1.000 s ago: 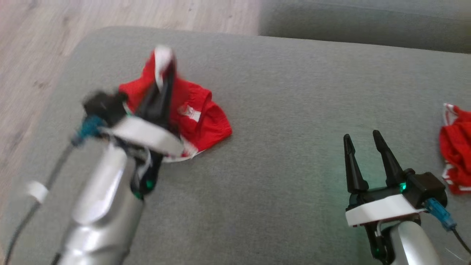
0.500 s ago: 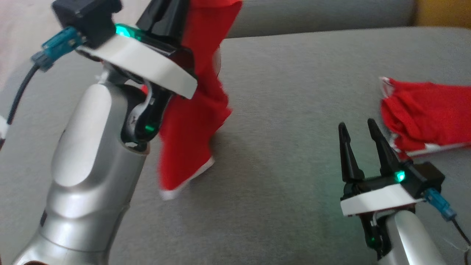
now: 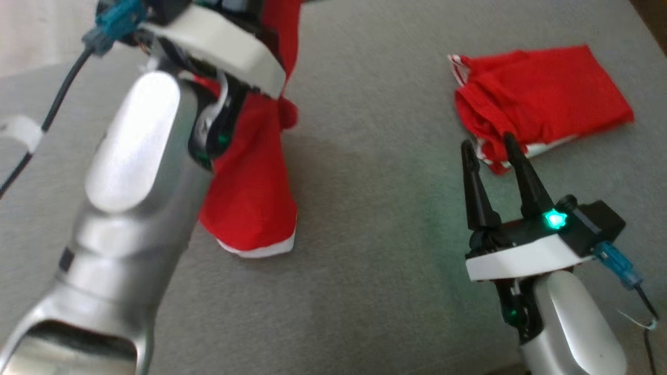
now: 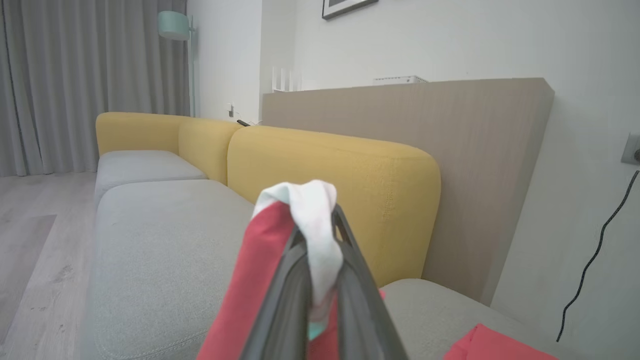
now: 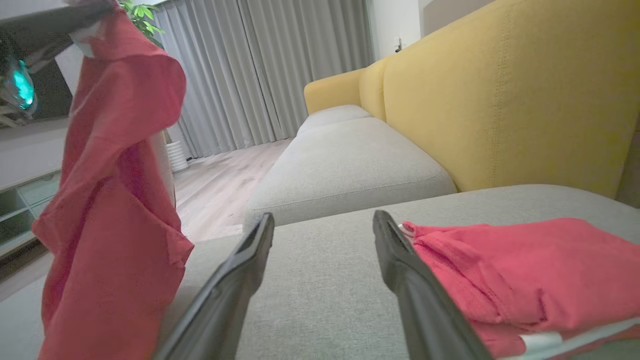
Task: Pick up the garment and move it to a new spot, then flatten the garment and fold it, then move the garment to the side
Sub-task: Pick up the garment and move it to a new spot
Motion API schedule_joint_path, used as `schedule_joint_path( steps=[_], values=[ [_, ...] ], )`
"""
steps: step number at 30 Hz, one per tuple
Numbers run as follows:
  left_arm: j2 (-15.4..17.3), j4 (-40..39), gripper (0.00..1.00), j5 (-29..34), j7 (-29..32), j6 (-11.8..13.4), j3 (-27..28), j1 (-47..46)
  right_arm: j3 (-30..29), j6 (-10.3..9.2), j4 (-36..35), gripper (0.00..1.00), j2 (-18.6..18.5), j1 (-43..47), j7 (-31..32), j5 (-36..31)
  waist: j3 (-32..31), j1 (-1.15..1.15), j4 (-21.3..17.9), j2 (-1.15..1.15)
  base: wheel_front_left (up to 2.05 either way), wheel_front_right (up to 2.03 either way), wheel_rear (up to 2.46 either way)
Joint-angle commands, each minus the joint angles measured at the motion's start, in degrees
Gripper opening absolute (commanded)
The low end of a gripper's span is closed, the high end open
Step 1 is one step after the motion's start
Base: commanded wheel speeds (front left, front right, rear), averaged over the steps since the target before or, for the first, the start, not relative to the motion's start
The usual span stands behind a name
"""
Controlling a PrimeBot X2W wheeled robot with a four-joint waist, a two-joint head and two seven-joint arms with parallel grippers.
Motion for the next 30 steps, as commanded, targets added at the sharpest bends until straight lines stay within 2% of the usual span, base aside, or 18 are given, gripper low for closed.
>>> schedule_joint_path(
  steps=[1, 6, 7, 8, 9, 15, 18, 26, 30],
  values=[
    [1.4, 0.0, 0.00, 1.0, -1.1, -0.3, 1.2, -4.4, 1.8, -0.04, -2.2, 1.00, -0.2, -2.0, -0.6, 0.6, 3.6, -0.01, -3.6, 0.00, 0.00, 0.00, 0.00],
    [-0.1, 8.4, 0.00, 3.4, -7.5, -1.2, 0.2, -11.9, 3.0, -0.04, -2.8, 1.00, -0.2, -2.8, -0.6, 1.7, 5.9, -0.01, -5.9, 0.00, 0.00, 0.00, 0.00],
    [-0.3, 10.0, 0.45, 3.4, -8.4, -1.5, -0.2, -12.6, 3.1, -0.04, -2.9, 1.00, -0.2, -2.8, -0.6, 1.7, 5.9, -0.01, -6.0, 0.00, 0.00, 0.00, 0.00],
    [-0.3, 10.0, 0.45, 3.4, -8.4, -1.5, -0.2, -12.6, 3.1, -0.04, -2.9, 1.00, -0.2, -2.8, -0.6, 1.7, 5.9, -0.01, -6.0, 0.00, 0.00, 0.00, 0.00],
    [-0.5, 14.0, 1.00, 3.4, -9.1, -2.1, -1.1, -13.5, 3.3, -0.04, -2.8, 1.00, -0.2, -2.8, -0.6, 1.8, 6.0, -0.01, -6.2, 0.00, 0.00, 0.00, 0.00],
    [-0.5, 21.5, 1.00, 2.4, -7.2, -3.5, -5.2, -13.5, 3.0, -0.04, -2.7, 1.00, -0.2, -3.0, -0.6, 1.8, 5.8, -0.01, -5.0, 0.00, 0.00, 0.00, 0.00],
    [-0.1, 22.8, 1.00, 1.3, -7.5, -3.8, -7.5, -13.2, 2.7, -0.04, -2.6, 1.00, -0.2, -2.9, -0.6, 1.1, 5.6, -0.01, -3.5, 0.00, 0.00, 0.00, 0.00],
    [3.1, 22.9, 1.00, -0.2, -13.8, -3.8, -9.3, -10.9, 0.1, -0.04, -2.0, 1.00, -0.2, -2.0, -0.6, -0.8, 2.8, -0.01, 2.8, 0.00, 0.00, 0.00, 0.00],
    [5.1, 22.0, 1.00, 0.3, -18.0, -2.6, -9.0, -6.0, -1.6, -0.04, -1.3, 1.00, -0.2, -0.5, -0.6, -2.3, 0.3, -0.01, 7.2, 0.00, 0.00, 0.00, 0.00]
  ],
)
